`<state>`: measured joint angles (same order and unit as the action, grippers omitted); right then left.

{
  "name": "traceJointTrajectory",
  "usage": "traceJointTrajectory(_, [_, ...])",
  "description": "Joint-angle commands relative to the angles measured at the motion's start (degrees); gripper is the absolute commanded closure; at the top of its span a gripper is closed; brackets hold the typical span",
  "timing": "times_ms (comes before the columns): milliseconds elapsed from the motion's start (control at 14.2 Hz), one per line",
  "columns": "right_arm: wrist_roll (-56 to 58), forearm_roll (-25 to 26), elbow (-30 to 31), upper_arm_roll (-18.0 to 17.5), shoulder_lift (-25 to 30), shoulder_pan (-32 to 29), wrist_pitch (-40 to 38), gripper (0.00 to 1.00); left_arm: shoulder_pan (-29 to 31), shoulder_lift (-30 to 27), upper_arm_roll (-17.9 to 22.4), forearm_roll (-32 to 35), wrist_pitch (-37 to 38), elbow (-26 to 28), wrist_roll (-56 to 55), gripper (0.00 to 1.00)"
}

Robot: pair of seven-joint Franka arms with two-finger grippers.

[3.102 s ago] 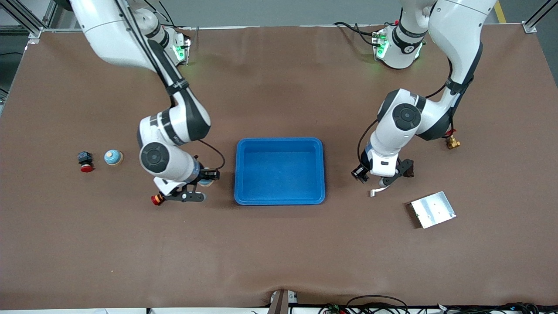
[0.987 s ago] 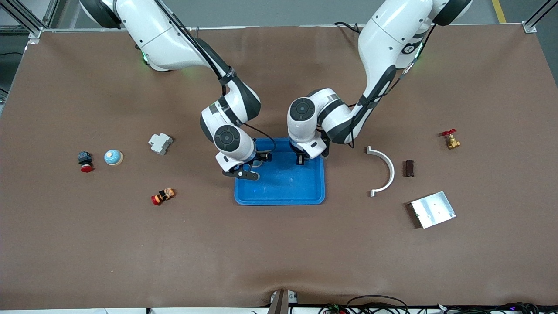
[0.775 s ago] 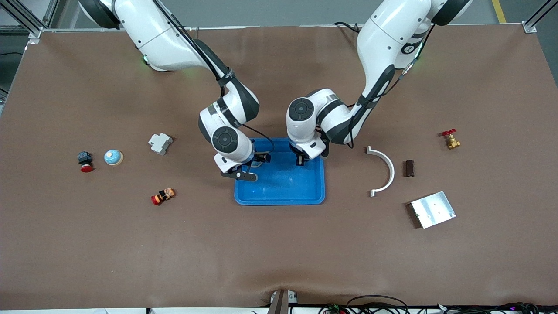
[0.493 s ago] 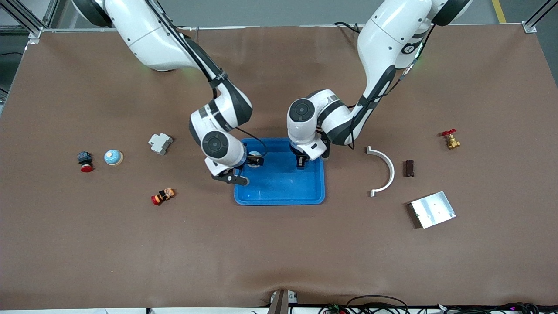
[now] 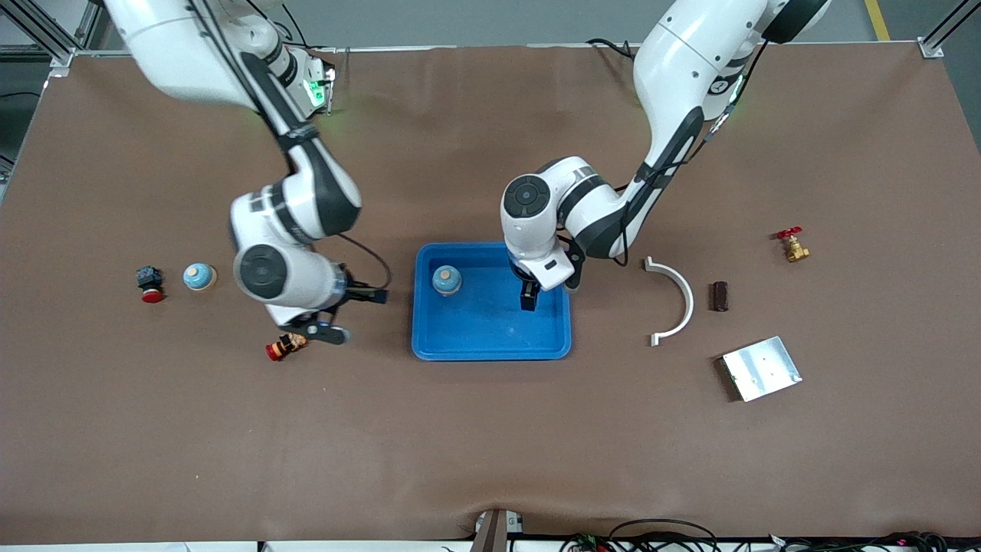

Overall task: Place electrolytic capacitor and blue bell in tray
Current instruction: 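Reach the right gripper to the second blue bell while the left gripper withdraws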

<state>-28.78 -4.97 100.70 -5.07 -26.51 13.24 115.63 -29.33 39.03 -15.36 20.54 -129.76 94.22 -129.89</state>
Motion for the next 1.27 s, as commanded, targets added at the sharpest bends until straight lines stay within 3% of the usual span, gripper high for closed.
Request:
traceJointTrajectory(0, [7.84, 1.62, 5.29, 3.13, 5.94, -3.82, -1.1, 0.0, 1.29, -2.73, -1.42, -0.15, 3.89, 0.44, 10.49, 0.0])
traceJointTrajectory(211, [10.85, 8.37, 6.79, 4.02, 6.91, -9.97, -0.58, 0.0, 2.08, -4.31, -1.61, -3.66, 3.99, -0.08, 20.95, 0.0])
traceJointTrajectory(423, [16.52, 11.46, 9.86, 4.02, 7.44, -15.25, 2.66, 0.0, 3.75, -4.93, -1.61, -5.87, 3.99, -0.26, 33.87, 0.0])
traceJointTrajectory(634, [27.96, 11.47, 16.0, 4.45, 7.79, -19.91, 11.34, 0.0, 3.93, -5.63, -1.52, -5.87, 4.25, -0.09, 46.27, 0.0])
traceJointTrajectory(916, [36.59, 11.47, 23.39, 9.54, 7.44, -20.36, 22.87, 0.0, 5.15, -8.26, -1.34, -5.34, 6.88, -0.26, 66.91, 0.0])
traceJointTrajectory(1198, [38.45, 11.21, 24.1, 11.49, 7.0, -20.45, 23.33, 0.0, 6.91, -10.28, -1.26, -5.16, 9.17, 0.26, 77.31, 0.0])
